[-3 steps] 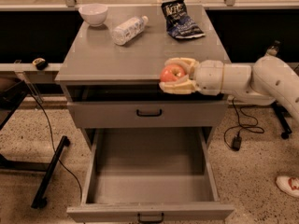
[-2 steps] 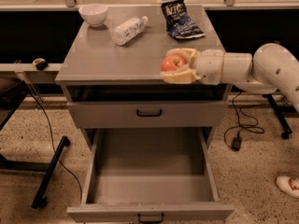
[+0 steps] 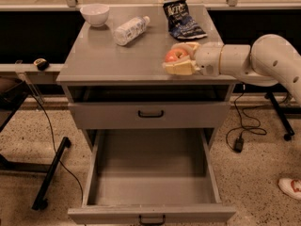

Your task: Pick apple from middle drawer and place on counter

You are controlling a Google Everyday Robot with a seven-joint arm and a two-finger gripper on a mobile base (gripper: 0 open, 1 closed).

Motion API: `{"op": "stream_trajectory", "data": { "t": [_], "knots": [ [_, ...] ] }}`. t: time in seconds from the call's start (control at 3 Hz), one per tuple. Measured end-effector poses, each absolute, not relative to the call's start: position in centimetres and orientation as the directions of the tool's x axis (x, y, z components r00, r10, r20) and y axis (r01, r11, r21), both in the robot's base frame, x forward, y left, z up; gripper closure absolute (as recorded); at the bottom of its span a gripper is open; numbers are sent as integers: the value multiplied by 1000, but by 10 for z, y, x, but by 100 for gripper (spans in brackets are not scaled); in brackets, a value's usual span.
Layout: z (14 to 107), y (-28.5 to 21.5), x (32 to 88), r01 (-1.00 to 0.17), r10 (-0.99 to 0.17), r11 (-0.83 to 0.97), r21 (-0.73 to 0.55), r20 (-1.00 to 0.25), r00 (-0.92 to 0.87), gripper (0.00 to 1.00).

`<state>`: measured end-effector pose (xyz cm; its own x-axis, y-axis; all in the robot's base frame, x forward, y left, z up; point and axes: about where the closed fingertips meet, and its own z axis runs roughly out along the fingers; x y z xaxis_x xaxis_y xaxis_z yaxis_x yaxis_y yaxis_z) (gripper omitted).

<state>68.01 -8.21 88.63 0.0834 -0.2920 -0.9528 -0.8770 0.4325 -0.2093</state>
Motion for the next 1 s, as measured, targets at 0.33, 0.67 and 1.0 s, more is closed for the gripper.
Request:
{"op": "stream_trajectory", "data": {
  "t": [0.33,0.67,1.0],
  "knots": [
    [870,-84,698,-862,-311,470,-187,-950,37,100],
    [857,-85,708,-859,-311,487,-157,-950,-3,98],
    [857,-85,708,-859,-311,487,-157,-950,-3,74]
  ]
}}
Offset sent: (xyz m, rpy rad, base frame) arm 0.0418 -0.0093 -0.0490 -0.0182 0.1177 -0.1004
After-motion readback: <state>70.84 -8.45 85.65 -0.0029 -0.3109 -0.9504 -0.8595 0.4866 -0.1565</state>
